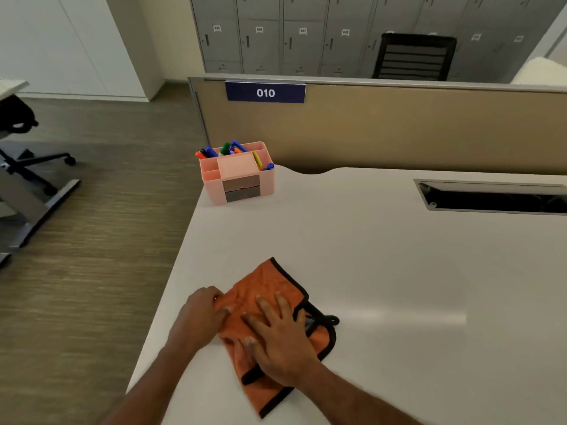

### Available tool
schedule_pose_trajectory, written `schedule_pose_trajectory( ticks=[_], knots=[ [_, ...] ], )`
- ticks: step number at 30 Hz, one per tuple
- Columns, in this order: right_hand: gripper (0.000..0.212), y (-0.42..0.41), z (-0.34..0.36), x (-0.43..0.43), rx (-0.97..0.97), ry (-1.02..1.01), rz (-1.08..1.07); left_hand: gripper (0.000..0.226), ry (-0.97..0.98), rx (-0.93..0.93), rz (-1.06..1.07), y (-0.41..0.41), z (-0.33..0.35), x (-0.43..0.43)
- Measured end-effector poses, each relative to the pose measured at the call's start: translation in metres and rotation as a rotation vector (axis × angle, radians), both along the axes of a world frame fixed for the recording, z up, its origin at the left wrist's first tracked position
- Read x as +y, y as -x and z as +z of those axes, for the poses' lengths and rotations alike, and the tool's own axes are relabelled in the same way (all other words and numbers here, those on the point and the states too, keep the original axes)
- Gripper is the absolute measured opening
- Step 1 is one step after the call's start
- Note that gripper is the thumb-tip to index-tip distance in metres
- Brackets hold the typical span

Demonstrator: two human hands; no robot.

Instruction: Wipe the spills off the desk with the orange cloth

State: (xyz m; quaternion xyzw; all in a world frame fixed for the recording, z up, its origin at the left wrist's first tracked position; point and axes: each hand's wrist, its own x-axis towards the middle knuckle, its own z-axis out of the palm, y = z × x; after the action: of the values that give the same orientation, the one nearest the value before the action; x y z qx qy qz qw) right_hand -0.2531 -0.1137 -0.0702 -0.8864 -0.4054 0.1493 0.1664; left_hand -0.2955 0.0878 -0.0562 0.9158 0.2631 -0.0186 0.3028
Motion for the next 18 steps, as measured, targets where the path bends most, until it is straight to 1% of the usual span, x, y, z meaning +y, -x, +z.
schedule_pose_trajectory(
  ticks=[2, 6, 11, 13, 16, 18],
  knots=[
    [0.048, -0.009, 0.005, 0.019, -0.007, -0.030, 0.056, 0.017, -0.024, -0.013, 0.018, 0.001, 0.003, 0.023],
    [0.039, -0.036, 0.009, 0.053, -0.104, -0.079, 0.200, 0.017, -0.041, -0.028, 0.047, 0.001, 0.004, 0.058],
    [0.033, -0.067, 0.012, 0.087, -0.178, -0.048, 0.173, 0.017, -0.076, -0.094, 0.020, -0.020, 0.002, 0.078],
    [0.030, -0.077, 0.017, 0.098, -0.165, -0.082, 0.126, 0.017, -0.079, -0.111, 0.008, -0.029, 0.003, 0.084],
    [0.027, -0.099, 0.031, 0.110, -0.078, -0.197, -0.106, 0.017, -0.098, -0.146, -0.035, -0.038, 0.006, 0.091],
    [0.031, -0.120, 0.037, 0.109, -0.138, -0.179, -0.207, 0.016, -0.074, -0.187, -0.084, -0.040, 0.010, 0.094]
  ],
)
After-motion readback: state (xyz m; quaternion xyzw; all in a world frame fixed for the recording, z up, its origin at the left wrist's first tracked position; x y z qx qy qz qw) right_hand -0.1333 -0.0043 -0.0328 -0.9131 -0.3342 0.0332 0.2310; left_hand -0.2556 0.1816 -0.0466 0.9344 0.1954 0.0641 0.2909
